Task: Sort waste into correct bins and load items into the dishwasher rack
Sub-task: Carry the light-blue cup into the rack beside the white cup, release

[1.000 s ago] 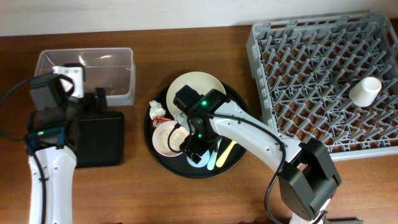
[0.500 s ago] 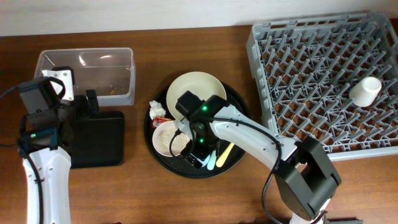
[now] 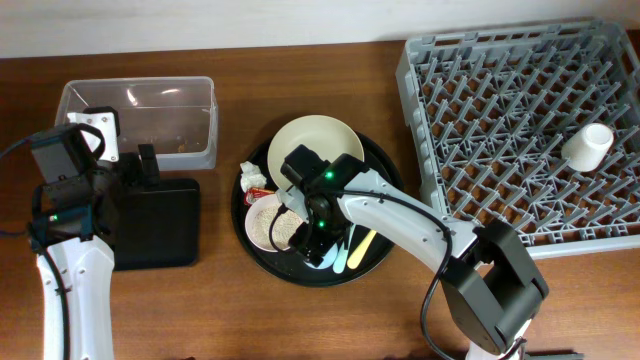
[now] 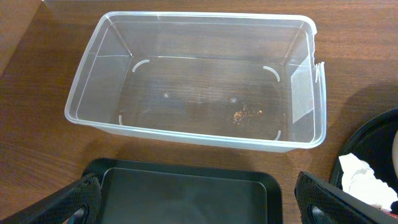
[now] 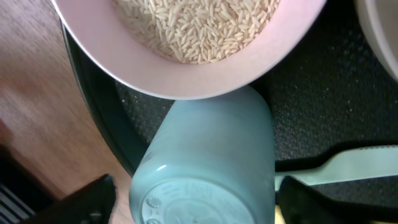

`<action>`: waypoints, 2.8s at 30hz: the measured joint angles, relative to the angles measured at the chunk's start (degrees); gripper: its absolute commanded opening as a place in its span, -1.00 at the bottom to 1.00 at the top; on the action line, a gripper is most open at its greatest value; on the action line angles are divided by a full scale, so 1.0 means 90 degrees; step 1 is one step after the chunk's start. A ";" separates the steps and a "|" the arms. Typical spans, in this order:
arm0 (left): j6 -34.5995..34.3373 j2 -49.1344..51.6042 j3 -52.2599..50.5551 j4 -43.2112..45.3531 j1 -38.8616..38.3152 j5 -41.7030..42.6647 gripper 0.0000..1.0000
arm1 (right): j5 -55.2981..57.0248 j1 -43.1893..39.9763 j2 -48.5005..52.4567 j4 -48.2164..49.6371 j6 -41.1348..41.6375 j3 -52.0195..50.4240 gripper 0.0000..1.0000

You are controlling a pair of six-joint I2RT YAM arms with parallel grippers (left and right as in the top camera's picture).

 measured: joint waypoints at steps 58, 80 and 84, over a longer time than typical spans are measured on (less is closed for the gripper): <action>0.0000 0.0000 0.0000 -0.0005 0.0000 0.0000 0.99 | 0.2225 -0.6314 0.0007 -0.2127 0.2042 0.3728 0.32; 0.0000 0.0000 0.0000 -0.0005 0.0000 0.0000 0.99 | 0.1571 -0.8157 0.0007 -0.2004 0.2055 0.3728 0.33; 0.0000 0.0000 0.0000 -0.0005 0.0000 0.0000 0.99 | 0.1571 -0.8386 0.0007 -0.2154 0.2149 0.3728 0.33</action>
